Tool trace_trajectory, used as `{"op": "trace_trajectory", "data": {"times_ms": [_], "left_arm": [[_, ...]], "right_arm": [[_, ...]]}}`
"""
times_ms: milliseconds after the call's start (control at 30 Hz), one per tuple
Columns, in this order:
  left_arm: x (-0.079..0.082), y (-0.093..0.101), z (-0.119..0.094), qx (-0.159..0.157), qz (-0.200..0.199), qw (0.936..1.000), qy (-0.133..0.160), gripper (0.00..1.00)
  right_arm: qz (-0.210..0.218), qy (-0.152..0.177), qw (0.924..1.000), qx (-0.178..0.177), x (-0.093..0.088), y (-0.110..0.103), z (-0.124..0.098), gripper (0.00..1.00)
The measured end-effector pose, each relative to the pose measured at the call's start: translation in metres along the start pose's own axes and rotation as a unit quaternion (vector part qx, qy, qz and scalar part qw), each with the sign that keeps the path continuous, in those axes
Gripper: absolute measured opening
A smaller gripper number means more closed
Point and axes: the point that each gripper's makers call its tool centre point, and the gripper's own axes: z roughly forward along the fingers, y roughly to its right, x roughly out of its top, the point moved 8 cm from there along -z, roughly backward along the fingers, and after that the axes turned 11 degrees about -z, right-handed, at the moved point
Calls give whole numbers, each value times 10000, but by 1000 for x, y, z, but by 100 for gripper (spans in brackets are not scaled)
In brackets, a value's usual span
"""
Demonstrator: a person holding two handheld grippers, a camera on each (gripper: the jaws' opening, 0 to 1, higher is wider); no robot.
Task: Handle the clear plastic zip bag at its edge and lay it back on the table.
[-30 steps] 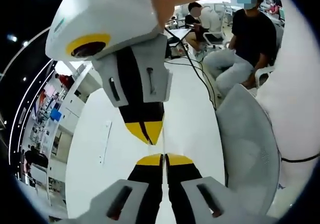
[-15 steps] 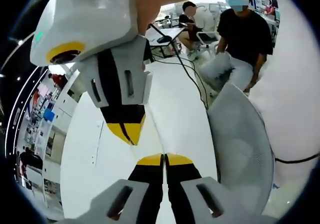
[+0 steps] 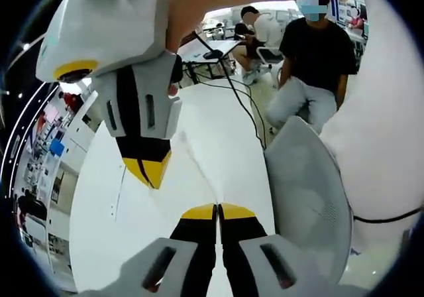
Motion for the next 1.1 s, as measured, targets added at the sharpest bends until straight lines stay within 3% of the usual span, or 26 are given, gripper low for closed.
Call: {"op": "trace_trajectory", "data": {"times_ms": [733, 1100], "left_arm": [[-6, 7, 0, -162, -93, 9998, 40, 0], [-9, 11, 5, -210, -102, 9997, 38, 0]], "right_arm": [[273, -159, 9986, -415, -6, 17, -1, 0], [568, -175, 9969, -509, -10, 16, -2, 0]]}}
